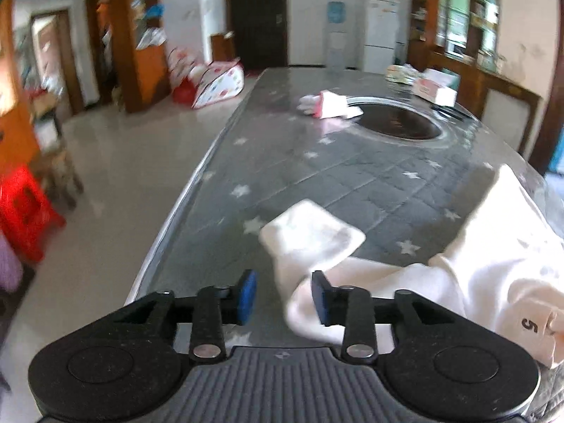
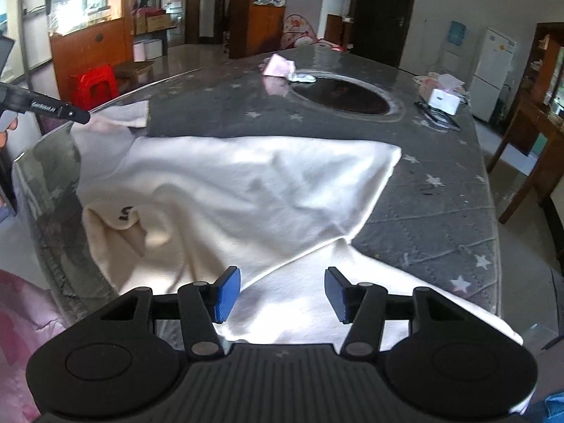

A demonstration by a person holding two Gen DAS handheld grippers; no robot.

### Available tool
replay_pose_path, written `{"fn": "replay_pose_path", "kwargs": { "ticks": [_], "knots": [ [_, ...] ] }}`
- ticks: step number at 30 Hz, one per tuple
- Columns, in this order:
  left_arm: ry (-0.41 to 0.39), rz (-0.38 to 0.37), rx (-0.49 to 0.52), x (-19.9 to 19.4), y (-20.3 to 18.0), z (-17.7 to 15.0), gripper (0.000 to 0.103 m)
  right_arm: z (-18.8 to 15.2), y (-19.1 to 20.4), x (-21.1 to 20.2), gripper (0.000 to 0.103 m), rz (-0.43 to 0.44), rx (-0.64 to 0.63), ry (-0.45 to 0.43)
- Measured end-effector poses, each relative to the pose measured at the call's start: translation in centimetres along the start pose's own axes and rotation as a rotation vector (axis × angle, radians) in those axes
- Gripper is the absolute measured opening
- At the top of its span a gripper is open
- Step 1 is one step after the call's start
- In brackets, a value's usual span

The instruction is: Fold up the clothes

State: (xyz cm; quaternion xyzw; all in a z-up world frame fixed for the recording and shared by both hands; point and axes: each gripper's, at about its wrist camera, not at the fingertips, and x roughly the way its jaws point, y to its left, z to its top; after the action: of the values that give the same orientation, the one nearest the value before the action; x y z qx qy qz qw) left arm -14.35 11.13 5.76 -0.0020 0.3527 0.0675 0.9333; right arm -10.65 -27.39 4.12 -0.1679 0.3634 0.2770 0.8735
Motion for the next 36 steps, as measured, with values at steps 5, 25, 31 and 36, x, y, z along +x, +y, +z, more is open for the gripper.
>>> {"fn": "replay_pose_path", "kwargs": {
  "ticks": [5, 25, 31, 36],
  "knots": [
    [0.008, -0.037, 0.083, 1.5, -2.2, 0.6, 0.039, -0.1, -0.8, 0.2, 0.056, -0.022, 0.029, -0.007],
    [-0.057, 0.066, -0.173, 2.6, 4.0, 0.9, 0.003, -0.3, -1.3, 1.3, 0.057, -0.054, 0.063, 0.006],
    [-0.02, 0.177, -0.274, 2.6, 8.1, -0.3, 0.003, 0.0, -1.3, 1.4, 0.058, -0.049, 0.061, 0.002],
    [0.053, 0.208, -0.303, 3.3, 9.0, -0.9, 0.004, 0.7, -1.7, 1.3, 0.058, -0.042, 0.064, -0.007]
  ]
}}
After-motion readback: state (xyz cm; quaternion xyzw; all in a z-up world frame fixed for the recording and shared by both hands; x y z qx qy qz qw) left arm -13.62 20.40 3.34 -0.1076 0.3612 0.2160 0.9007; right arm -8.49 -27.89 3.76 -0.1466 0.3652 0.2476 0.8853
